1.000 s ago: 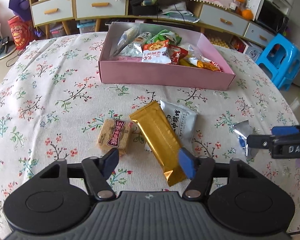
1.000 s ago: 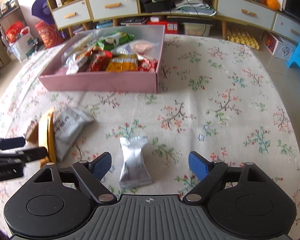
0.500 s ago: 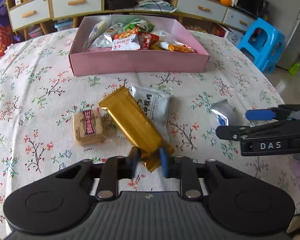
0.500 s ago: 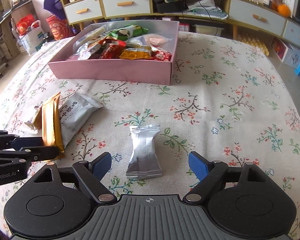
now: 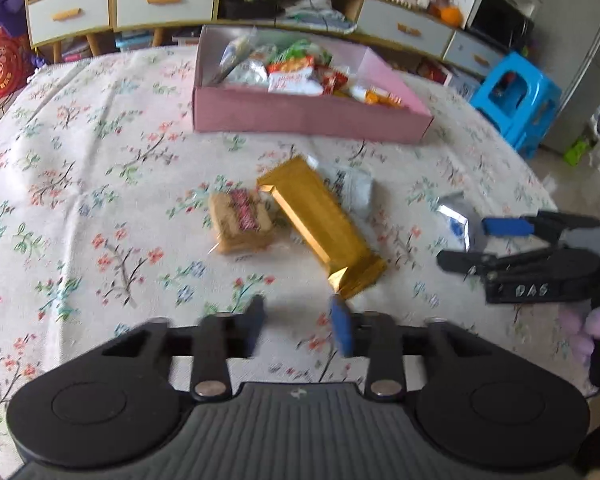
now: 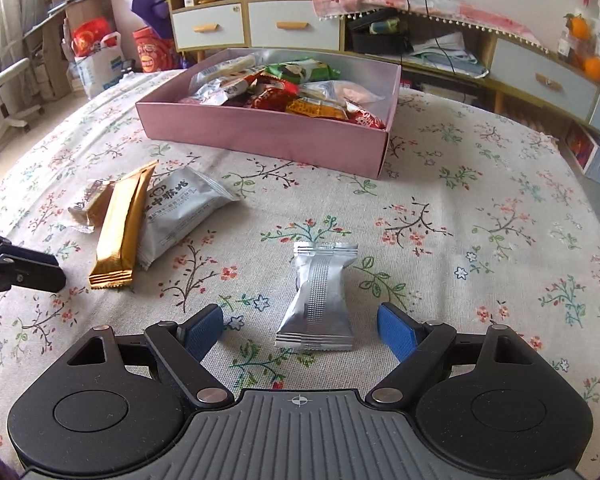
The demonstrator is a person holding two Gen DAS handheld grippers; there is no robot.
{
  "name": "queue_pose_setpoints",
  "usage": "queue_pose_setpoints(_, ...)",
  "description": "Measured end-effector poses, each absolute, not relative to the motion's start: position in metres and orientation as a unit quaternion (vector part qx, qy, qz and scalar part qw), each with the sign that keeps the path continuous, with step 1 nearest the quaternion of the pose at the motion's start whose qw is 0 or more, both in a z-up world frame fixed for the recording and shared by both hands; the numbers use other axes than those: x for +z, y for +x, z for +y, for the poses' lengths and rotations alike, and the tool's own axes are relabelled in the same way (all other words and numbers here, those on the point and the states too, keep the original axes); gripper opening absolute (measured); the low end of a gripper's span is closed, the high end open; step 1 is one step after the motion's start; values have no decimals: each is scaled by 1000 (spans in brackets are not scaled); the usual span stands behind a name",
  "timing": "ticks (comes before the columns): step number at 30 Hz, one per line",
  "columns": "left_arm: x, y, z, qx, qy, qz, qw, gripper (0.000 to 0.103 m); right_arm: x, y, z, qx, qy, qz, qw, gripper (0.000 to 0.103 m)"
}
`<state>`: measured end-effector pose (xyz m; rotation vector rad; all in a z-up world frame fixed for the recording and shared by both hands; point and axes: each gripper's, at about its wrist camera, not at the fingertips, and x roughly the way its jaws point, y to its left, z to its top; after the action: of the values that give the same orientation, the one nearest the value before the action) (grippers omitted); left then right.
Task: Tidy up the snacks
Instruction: 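Grasp the gold bar with the left tool while the right tool grasps the silver candy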
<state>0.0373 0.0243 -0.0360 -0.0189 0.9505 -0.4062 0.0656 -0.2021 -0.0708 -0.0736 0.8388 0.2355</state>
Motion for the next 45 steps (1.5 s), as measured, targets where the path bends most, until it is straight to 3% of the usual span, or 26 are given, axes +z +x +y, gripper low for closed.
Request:
queue_pose_setpoints(3,-36,44,12,-192,-12,446,874,49,-71,67,-202,108,-32,405,907,86)
queue_pose_setpoints(11,-47,54,-25,-175,-8,446,878,48,-71,69,-200,102,-32,405,908,86)
queue_pose_setpoints(20,-46,53,-27,-174,40,452,874,35,-67,66,-202,103,-36,400,910,85)
queue_pose_setpoints(24,-44,45,-15,-195,44,466,862,34,-66,63,-205,103,-36,397,911,82)
queue_pose_setpoints(29,-41,32,-1,-231,59,489,839,34,-65,59,-206,111,-36,398,910,64)
queue_pose_setpoints(32,-40,24,3,-245,87,500,826,35,-65,57,-205,116,-38,398,909,59)
queue_pose_setpoints(35,-40,17,9,-246,92,497,827,39,-65,54,-202,122,-40,399,908,56)
queue_pose_setpoints(38,-43,15,7,-241,79,485,837,64,-67,55,-199,124,-41,403,906,56)
queue_pose_setpoints(41,-46,15,-2,-228,81,469,849,68,-67,57,-197,119,-41,402,907,58)
queue_pose_setpoints(45,-47,23,-6,-197,61,459,864,64,-66,64,-198,106,-29,407,907,58)
